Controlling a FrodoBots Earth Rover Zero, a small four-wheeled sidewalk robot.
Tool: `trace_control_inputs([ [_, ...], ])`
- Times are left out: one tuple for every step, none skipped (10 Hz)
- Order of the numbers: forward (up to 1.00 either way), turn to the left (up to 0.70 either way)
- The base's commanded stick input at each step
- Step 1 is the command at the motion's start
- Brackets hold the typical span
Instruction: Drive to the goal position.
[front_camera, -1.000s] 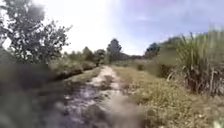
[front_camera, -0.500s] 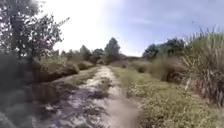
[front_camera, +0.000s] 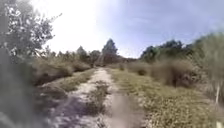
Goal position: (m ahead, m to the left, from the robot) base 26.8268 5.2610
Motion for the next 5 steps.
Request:
trace_control_inputs([
  [0.85, 0.00],
  [0.85, 0.00],
  [0.85, 0.00],
  [0.85, 0.00],
  [0.85, 0.00],
])
